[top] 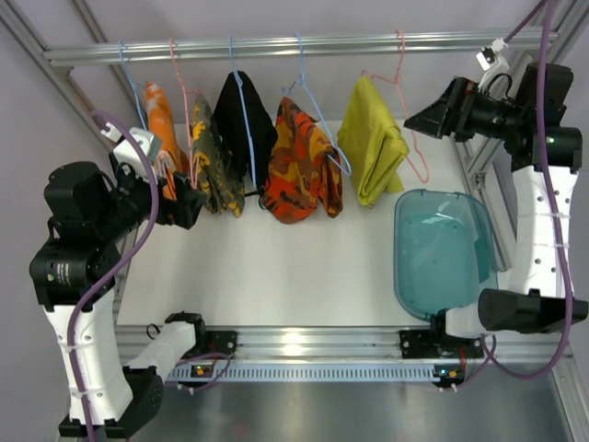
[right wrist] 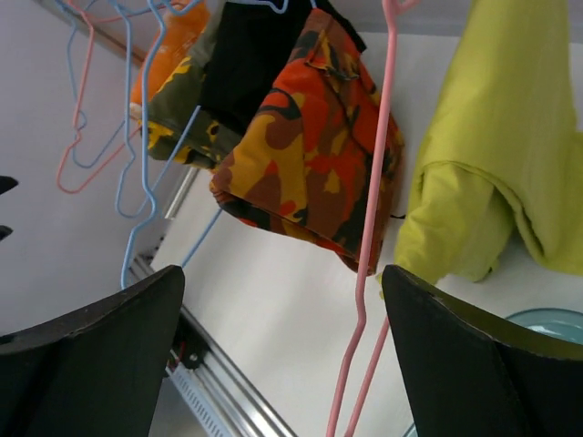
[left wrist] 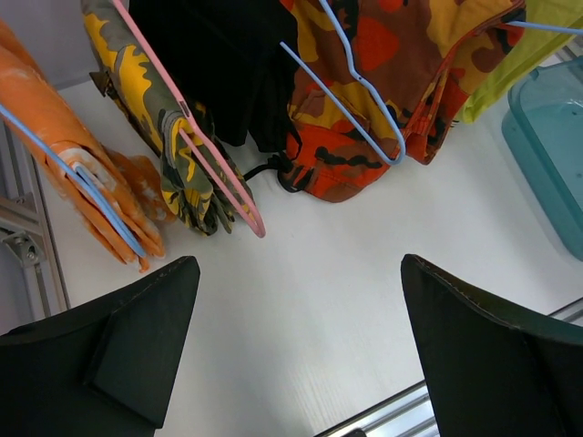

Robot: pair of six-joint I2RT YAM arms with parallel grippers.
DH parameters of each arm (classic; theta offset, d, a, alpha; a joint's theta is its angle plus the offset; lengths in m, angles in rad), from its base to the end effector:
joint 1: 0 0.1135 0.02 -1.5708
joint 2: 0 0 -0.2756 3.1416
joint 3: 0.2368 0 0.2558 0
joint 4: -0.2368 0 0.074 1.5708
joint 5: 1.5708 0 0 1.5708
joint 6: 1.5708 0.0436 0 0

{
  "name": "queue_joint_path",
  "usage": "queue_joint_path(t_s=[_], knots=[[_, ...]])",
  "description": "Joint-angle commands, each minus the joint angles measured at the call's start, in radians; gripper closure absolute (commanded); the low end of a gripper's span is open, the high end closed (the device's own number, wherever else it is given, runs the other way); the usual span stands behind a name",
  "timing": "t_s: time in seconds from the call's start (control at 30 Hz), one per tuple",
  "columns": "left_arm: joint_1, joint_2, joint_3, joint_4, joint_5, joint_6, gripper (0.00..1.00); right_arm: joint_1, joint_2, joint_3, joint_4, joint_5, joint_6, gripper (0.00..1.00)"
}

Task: Remove the trousers from the hanger

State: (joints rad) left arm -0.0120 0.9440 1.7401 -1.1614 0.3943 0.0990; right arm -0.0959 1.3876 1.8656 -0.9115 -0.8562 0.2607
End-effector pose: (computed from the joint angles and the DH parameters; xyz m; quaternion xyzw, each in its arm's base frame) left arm 0.0959 -0.0179 0.5156 0.1557 0.8004 -0.1370 0.5624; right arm 0.2580 0.0083 0.5091 -0.0840 0.7941 0.3889 0.4594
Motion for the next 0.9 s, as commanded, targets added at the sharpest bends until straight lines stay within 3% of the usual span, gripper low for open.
queue_joint_path(t_s=[0.0, 0.1, 0.27, 0.4, 0.67, 0.87], knots=[[0.004, -0.005, 0.019, 0.057, 0.038, 0.002, 0.01, -0.016, 0.036, -0.057, 0.201, -0.165, 0.161, 0.14], [0.006, -0.002, 0.025, 0.057, 0.061, 0.005, 0.01, -0.016, 0.027, -0.143, 0.375, -0.219, 0.294, 0.18], [0.004, 0.016, 0.052, 0.060, 0.069, -0.008, 0.01, -0.015, -0.086, -0.405, 0.696, -0.172, 0.475, 0.21], [0.006, 0.027, 0.056, 0.060, 0.075, -0.016, 0.01, -0.015, -0.110, -0.522, 0.856, -0.184, 0.572, 0.33], [0.004, 0.036, 0.038, 0.074, 0.097, -0.035, 0.01, -0.015, -0.096, -0.622, 1.160, -0.208, 0.837, 0.46], [0.004, 0.039, 0.047, 0.075, 0.089, -0.033, 0.01, -0.013, -0.059, -0.649, 1.342, -0.218, 1.001, 0.63]])
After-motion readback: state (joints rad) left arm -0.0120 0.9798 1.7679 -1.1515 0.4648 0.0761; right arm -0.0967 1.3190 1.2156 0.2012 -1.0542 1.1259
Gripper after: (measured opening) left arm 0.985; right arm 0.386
